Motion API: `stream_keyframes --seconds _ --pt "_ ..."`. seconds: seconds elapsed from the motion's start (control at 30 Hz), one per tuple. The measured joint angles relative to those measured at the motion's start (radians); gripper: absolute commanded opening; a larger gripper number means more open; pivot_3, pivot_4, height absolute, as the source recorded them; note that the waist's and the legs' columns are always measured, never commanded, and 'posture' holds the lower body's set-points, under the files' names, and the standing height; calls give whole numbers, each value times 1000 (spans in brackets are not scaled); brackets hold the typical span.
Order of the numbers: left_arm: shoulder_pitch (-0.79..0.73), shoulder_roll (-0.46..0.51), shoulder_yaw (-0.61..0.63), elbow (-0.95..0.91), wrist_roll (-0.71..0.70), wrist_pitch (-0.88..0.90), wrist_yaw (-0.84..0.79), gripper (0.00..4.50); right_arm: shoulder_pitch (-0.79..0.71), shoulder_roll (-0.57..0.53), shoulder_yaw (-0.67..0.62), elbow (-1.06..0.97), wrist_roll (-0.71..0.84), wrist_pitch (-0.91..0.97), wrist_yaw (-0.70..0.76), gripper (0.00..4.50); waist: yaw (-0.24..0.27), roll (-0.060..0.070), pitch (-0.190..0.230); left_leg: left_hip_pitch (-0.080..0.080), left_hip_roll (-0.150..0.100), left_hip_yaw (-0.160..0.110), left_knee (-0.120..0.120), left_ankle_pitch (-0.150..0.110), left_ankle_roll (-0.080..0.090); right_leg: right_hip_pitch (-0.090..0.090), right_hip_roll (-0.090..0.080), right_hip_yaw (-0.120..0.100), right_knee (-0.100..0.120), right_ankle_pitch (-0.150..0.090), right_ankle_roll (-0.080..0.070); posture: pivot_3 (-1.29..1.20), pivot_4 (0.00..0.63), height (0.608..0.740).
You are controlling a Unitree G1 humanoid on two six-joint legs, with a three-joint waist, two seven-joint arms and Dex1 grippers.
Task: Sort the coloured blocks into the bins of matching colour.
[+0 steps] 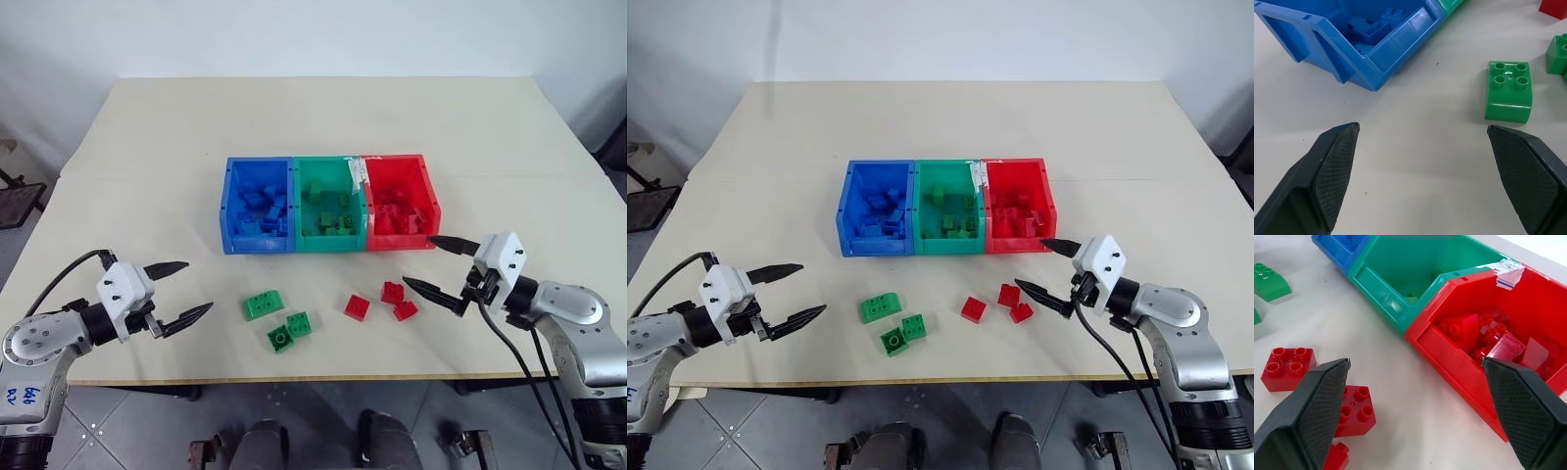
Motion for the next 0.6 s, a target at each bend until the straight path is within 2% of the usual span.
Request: stream_keyframes --seconds 0.2,0.4,0.5,0.6 --pt "-28 -1 -6 -3 0 13 -2 4444 5 0 -2 -2 2 -8 4 4500 2 0 0 0 0 0 0 0 0 0 0 0 0 0 0 0 150 740" --pt "-53 -28 -110 -95 -22 59 -34 4444 118 -23 -90 -57 19 25 -11 4500 5 0 0 0 0 1 0 -1 0 0 0 0 0 0 0 0 150 740" --pt "-107 -31 -216 -161 -1 64 -71 4444 271 -89 -206 -91 28 37 18 4500 28 0 0 0 0 1 0 -1 0 0 0 1 -1 0 0 0 150 740" --pt "-153 -79 -361 -228 22 84 -96 4444 426 -147 -313 -107 29 70 68 4500 39 -1 0 0 0 4 1 -1 1 0 0 2 -2 0 0 0 150 740"
